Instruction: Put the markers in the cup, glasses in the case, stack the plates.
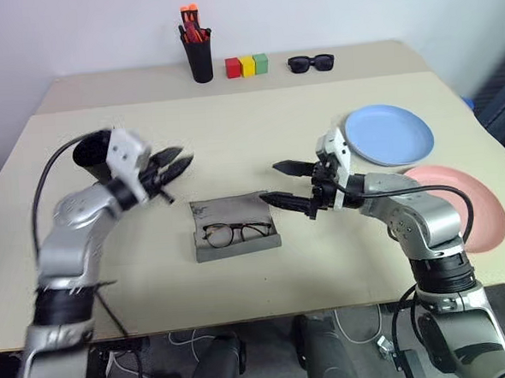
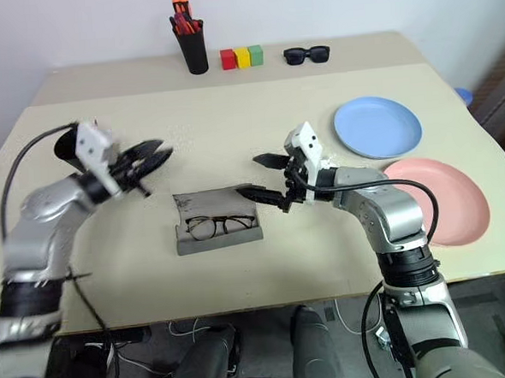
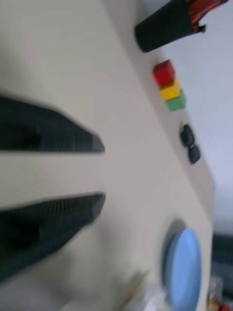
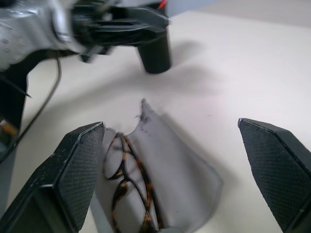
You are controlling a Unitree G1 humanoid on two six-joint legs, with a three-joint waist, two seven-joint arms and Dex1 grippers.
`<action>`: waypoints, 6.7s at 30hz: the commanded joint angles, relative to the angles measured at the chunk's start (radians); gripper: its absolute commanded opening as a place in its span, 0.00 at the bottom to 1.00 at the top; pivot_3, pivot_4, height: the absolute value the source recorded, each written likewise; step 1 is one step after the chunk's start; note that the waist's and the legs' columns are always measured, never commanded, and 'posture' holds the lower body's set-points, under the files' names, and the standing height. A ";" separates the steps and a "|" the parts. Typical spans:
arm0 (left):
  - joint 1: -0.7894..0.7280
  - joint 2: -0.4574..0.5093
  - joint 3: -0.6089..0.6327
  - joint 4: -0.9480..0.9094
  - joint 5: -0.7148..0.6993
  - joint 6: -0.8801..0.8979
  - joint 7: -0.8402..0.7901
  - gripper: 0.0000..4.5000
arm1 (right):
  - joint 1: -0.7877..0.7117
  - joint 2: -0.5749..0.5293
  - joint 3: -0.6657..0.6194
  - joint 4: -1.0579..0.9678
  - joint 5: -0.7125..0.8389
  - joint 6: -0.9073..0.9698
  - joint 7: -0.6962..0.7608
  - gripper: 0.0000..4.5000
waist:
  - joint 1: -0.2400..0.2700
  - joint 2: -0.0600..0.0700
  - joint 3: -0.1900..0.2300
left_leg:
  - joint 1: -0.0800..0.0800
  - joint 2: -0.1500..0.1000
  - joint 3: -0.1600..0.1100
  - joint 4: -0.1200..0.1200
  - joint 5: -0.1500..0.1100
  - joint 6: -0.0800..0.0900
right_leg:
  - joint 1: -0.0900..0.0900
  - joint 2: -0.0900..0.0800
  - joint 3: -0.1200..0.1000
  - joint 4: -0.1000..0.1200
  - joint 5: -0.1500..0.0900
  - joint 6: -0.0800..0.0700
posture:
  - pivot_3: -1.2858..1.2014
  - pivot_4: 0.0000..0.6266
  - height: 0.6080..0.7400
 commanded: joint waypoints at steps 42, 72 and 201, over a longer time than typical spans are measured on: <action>-0.097 0.113 -0.140 -0.081 -0.020 0.368 -0.344 0.15 | -0.017 0.015 0.033 -0.009 -0.007 -0.104 -0.108 1.00 | 0.001 0.000 0.000 | -0.001 0.000 0.000 0.001 0.000 0.000 | -0.001 0.000 0.000 0.000 0.001 0.001 | 0.52 0.24 1.00; 0.048 0.269 -0.240 -0.284 -0.103 0.519 -0.525 0.15 | -0.023 0.013 0.036 -0.012 -0.024 -0.122 -0.129 1.00 | -0.004 0.000 0.001 | -0.001 0.000 0.000 0.002 0.000 0.001 | -0.001 0.000 0.000 0.001 0.001 0.001 | 0.52 0.24 1.00; 0.192 0.088 0.116 -0.128 -0.253 -0.120 -0.447 1.00 | 0.009 -0.218 0.017 0.366 -0.269 -0.185 -0.122 0.93 | 0.001 0.002 0.000 | -0.001 0.000 0.003 0.005 -0.001 0.003 | 0.002 -0.001 0.001 -0.001 0.002 0.002 | 0.52 0.24 1.00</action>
